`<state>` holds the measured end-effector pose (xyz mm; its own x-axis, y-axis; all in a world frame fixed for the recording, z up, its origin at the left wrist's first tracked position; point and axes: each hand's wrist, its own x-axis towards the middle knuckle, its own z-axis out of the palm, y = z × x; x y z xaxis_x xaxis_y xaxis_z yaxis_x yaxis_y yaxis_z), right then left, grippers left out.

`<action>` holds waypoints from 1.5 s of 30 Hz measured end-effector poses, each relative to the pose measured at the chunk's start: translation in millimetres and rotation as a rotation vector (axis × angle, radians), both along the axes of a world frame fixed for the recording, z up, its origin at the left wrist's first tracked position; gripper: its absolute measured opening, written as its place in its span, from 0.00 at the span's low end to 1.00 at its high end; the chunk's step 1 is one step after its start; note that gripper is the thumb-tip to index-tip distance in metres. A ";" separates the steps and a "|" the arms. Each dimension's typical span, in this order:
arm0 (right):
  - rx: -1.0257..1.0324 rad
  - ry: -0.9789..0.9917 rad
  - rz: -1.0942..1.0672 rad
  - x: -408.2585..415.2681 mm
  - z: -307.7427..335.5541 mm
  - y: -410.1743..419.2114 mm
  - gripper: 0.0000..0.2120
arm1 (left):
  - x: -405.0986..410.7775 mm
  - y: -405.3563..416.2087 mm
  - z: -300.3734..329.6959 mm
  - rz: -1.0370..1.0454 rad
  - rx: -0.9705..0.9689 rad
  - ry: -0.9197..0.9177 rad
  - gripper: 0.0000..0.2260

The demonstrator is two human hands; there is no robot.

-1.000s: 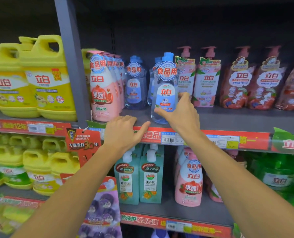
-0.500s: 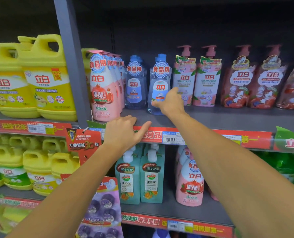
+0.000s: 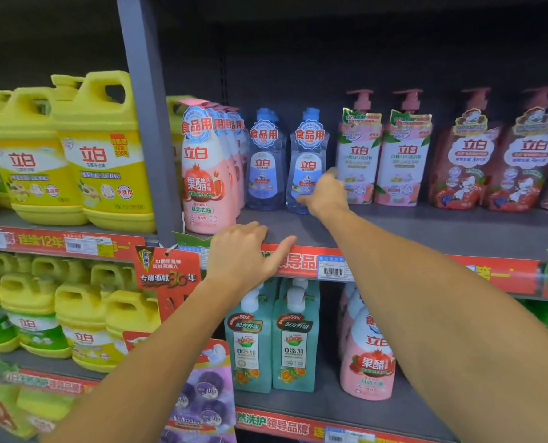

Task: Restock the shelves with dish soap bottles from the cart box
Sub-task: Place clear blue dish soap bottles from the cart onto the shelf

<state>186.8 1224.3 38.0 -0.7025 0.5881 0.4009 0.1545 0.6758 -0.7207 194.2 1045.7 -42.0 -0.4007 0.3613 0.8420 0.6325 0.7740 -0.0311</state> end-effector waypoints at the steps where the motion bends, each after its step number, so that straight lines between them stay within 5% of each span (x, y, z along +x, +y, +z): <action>1: 0.000 -0.007 -0.001 -1.4 -0.4 0.1 0.34 | -0.6 0.1 -0.3 -0.001 0.001 0.006 0.31; 10: -0.012 -0.034 -0.005 -11.8 -7.8 9.0 0.32 | 0.3 -0.4 0.5 0.000 -0.007 -0.031 0.31; 15: 0.212 -0.238 -0.193 1.6 -0.6 7.4 0.43 | 3.8 -0.1 3.6 0.011 -0.037 -0.036 0.30; 19: 0.266 -0.307 -0.085 34.8 14.6 2.8 0.36 | 5.8 -2.2 4.5 0.001 -0.063 -0.045 0.29; 23: 0.338 -0.340 0.025 78.8 -0.9 -9.2 0.40 | 4.8 -1.5 4.1 -0.016 -0.078 -0.028 0.28; 32: 0.555 -0.524 -0.101 128.4 -34.6 -31.4 0.38 | 2.4 -5.9 4.9 -0.088 -0.208 -0.080 0.32; 36: 0.606 -0.493 -0.164 144.4 -54.5 -39.6 0.35 | -0.9 -9.4 6.2 -0.234 -0.259 0.030 0.31; 41: 0.434 -0.156 -0.231 196.1 -94.0 -57.2 0.36 | 36.0 16.4 -18.4 -0.581 -0.242 0.223 0.27; 45: 0.346 -0.310 -0.356 270.4 -130.1 -39.8 0.35 | 104.4 53.5 -52.9 -0.744 -0.268 0.119 0.26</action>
<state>457.2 1184.5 -92.1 -0.6008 0.6809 0.4189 0.5833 0.7317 -0.3527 298.6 1099.2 -94.9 0.1117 0.6944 0.7108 0.9609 0.1069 -0.2555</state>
